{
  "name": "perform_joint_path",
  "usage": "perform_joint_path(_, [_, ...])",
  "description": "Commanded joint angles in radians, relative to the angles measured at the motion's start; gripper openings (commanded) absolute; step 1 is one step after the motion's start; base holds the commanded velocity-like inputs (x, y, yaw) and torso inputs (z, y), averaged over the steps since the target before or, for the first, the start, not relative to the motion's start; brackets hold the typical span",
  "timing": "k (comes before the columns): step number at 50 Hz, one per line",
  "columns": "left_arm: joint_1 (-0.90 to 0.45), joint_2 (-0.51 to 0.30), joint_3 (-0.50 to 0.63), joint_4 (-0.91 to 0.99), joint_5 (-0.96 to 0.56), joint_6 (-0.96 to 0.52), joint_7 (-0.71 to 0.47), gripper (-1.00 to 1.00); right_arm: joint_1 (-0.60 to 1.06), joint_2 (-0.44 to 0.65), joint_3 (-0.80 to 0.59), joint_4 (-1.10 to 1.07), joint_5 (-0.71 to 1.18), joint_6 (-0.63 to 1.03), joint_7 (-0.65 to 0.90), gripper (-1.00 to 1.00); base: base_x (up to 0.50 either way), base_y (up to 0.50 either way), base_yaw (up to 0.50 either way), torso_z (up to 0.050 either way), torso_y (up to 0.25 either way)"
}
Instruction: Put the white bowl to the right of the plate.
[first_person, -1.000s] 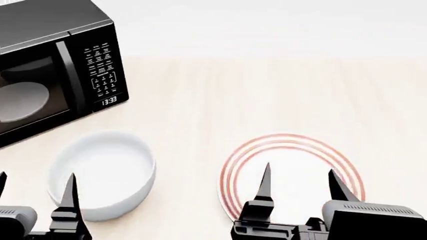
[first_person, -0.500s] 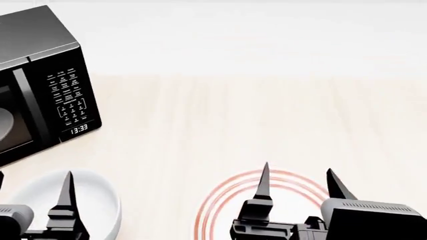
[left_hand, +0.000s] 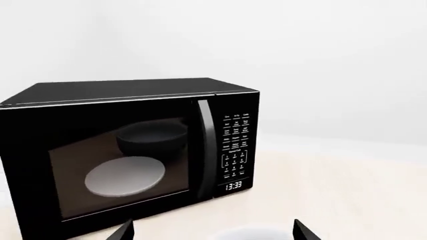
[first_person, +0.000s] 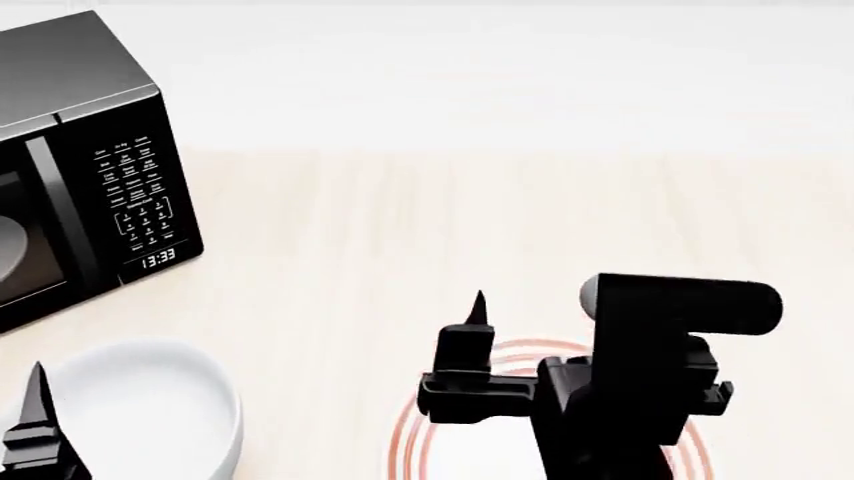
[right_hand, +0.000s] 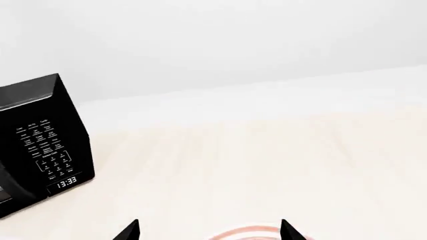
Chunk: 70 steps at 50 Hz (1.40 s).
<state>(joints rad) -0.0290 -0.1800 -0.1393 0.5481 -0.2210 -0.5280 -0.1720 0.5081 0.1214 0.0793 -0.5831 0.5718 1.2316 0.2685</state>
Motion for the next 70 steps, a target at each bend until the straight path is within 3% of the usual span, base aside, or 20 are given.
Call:
perform_joint_path(1, [0.050,-0.014,-0.085,-0.029,-0.007,0.055,-0.024,1.00,0.216,-0.055,0.031,0.124,0.056,0.210,0.067,1.00,0.00,0.00,0.00,0.000,0.000])
perform_joint_path(4, [0.054,-0.016,-0.101,-0.039,0.016,0.065,-0.052,1.00,0.267,-0.106,0.032,0.183,0.030,0.236,0.145,1.00,0.00,0.00,0.00,0.000,0.000])
perform_joint_path(6, [0.054,-0.021,-0.118,-0.042,0.014,0.061,-0.058,1.00,0.281,-0.120,0.049,0.246,0.114,0.173,0.250,1.00,0.00,0.00,0.00,0.000,0.000])
perform_joint_path(14, [0.053,-0.035,-0.232,-0.044,-0.028,0.050,-0.087,1.00,0.346,-0.116,-0.108,0.369,0.237,0.089,0.380,1.00,0.00,0.00,0.00,0.000,0.000])
perform_joint_path(25, [0.082,-0.048,-0.370,-0.059,-0.062,0.073,-0.115,1.00,0.410,-0.115,-0.206,0.448,0.449,0.033,0.555,1.00,0.00,0.00,0.00,0.000,0.000])
perform_joint_path(29, [0.091,-0.045,-0.391,-0.084,-0.061,0.100,-0.117,1.00,0.426,-0.112,-0.284,0.508,0.473,-0.032,0.574,1.00,0.00,0.00,0.00,0.000,0.000])
perform_joint_path(30, [0.097,-0.046,-0.411,-0.088,-0.080,0.113,-0.102,1.00,0.430,-0.121,-0.434,0.526,0.568,-0.078,0.649,1.00,0.00,0.00,0.00,0.000,0.000])
perform_joint_path(32, [0.098,-0.047,-0.412,-0.090,-0.082,0.114,-0.102,1.00,0.438,-0.114,-0.462,0.531,0.600,-0.098,0.670,1.00,0.00,0.00,0.00,0.000,0.000])
perform_joint_path(47, [0.112,-0.048,-0.434,-0.077,-0.102,0.115,-0.106,1.00,0.515,-0.114,-0.607,0.647,0.716,-0.182,0.741,1.00,0.00,0.00,0.00,0.000,0.000])
perform_joint_path(51, [0.116,-0.048,-0.439,-0.074,-0.108,0.117,-0.107,1.00,0.582,-0.117,-0.683,0.770,0.875,-0.238,0.760,1.00,0.00,0.00,0.00,0.000,0.000])
perform_joint_path(70, [0.120,-0.052,-0.449,-0.077,-0.124,0.122,-0.113,1.00,0.907,-0.121,-1.324,1.181,1.597,-0.649,0.733,1.00,0.00,0.00,0.00,0.000,0.000])
